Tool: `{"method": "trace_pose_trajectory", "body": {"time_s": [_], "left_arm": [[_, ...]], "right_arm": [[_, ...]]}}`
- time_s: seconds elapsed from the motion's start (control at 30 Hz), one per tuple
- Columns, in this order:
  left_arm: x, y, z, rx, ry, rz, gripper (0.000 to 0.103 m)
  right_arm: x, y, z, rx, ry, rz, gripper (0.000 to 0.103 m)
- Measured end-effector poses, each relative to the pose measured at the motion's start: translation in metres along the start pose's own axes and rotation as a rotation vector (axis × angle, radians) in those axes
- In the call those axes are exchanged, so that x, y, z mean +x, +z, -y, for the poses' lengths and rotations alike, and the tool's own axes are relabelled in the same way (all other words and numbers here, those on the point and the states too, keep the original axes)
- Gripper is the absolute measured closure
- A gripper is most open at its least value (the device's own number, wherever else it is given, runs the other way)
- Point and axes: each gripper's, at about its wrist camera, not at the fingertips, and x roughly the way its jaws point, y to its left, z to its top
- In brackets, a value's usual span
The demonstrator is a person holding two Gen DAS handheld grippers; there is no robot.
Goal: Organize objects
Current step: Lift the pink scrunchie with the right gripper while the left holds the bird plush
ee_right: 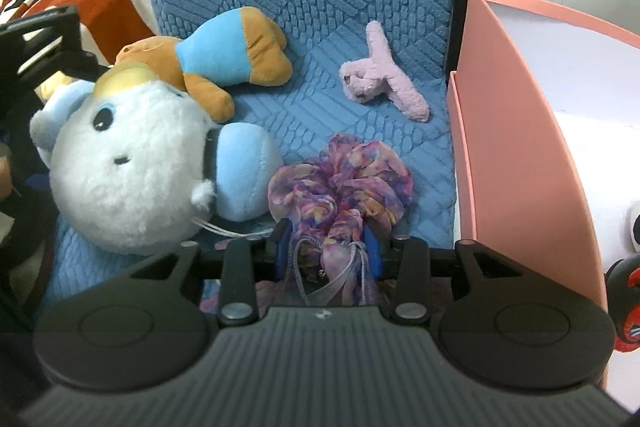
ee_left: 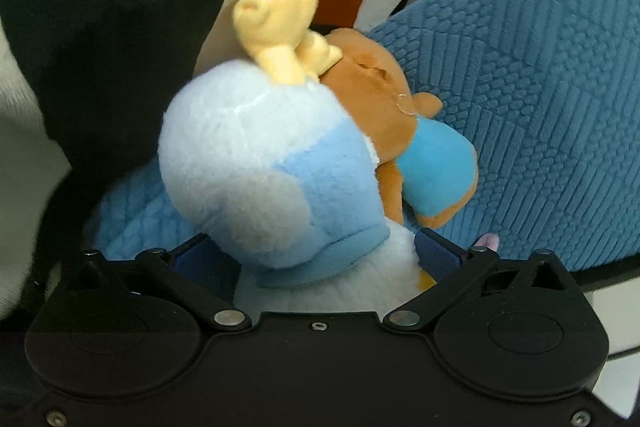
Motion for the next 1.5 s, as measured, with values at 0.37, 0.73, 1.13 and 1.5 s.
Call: {"method": "trace_pose_trajectory", "body": {"time_s": [0.37,0.73,1.13,1.5], "left_arm": [[0.023,-0.005,0.008,-0.018,-0.025,-0.035,0.000],[-0.006,-0.010,0.024,0.129,-0.057,-0.014,0.020],[-0.059,-0.037,0.050,0.416,-0.134,0.049,0.030],[-0.056,-0.032,0.053,0.425,-0.117,0.037,0.028]], "right_arm": [[0.002,-0.001,-0.004,-0.006,0.013,-0.009,0.062],[-0.015,-0.001,-0.004,-0.013,0.005,0.009,0.062],[-0.051,0.002,0.000,-0.008,0.015,0.029,0.082],[-0.053,-0.002,-0.004,0.006,0.015,0.031,0.081]]}}
